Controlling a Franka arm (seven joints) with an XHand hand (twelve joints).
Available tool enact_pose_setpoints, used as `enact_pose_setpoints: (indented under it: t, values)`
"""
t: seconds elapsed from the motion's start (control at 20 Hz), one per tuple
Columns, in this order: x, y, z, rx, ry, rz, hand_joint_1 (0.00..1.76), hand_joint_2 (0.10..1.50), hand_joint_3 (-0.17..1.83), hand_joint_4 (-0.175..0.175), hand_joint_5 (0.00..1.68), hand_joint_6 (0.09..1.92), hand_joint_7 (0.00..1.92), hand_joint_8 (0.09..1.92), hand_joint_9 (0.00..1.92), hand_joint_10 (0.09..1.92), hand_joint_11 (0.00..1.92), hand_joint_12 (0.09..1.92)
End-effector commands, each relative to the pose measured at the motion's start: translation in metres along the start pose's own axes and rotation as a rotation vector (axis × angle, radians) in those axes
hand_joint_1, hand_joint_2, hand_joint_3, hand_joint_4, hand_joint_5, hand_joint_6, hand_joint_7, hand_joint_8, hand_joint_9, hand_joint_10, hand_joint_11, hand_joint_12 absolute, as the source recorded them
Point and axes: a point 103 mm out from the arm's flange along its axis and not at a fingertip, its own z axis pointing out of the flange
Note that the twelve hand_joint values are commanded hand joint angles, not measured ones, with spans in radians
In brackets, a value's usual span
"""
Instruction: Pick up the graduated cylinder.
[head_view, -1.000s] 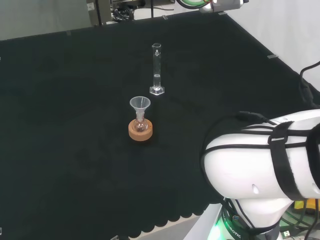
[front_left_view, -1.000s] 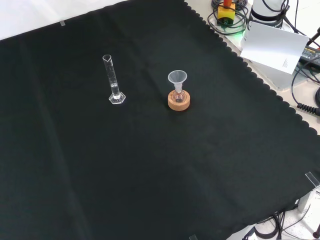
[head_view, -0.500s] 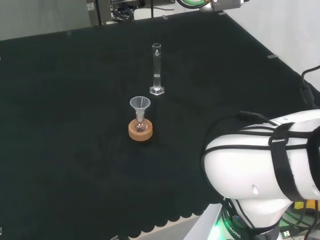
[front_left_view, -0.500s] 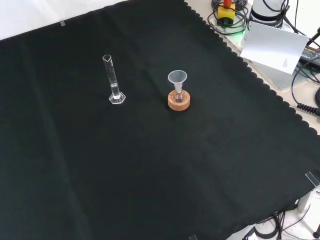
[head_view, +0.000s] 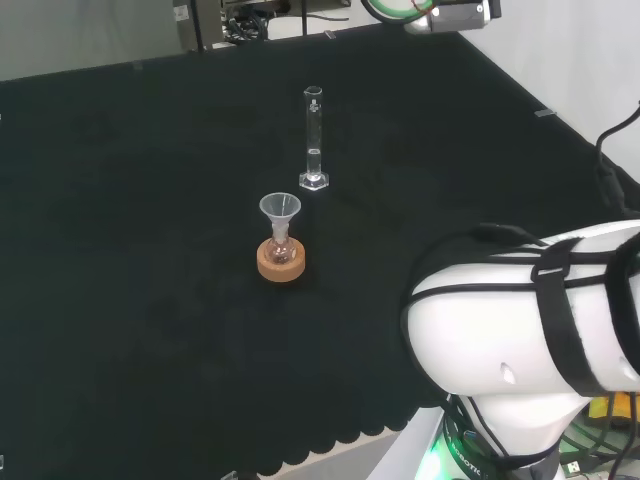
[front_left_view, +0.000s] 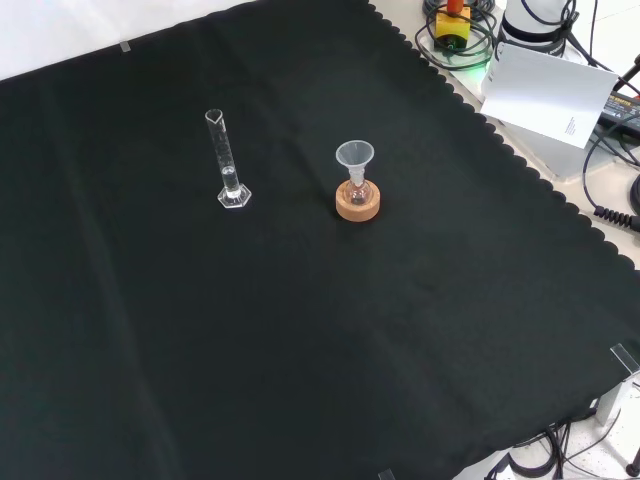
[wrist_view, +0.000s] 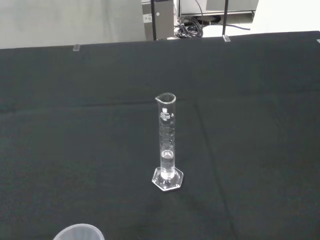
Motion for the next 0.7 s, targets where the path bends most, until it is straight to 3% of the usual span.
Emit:
enact_pose_setpoints:
  t: [0.05, 0.3, 0.7]
  values:
    - [-0.022, 0.040, 0.042, 0.015, 0.014, 0.007, 0.11, 1.34, 0.12, -0.015, 0.18, 0.09, 0.00, 0.34, 0.12, 0.63, 0.00, 1.32]
    - [-0.029, 0.098, 0.084, -0.021, 0.052, -0.033, 0.17, 1.32, 0.11, -0.023, 0.21, 0.09, 0.02, 0.38, 0.15, 0.64, 0.00, 1.34]
    - [-0.029, 0.173, 0.130, 0.008, 0.142, -0.119, 0.30, 1.25, 0.10, -0.029, 0.22, 0.09, 0.03, 0.46, 0.17, 0.64, 0.00, 1.36]
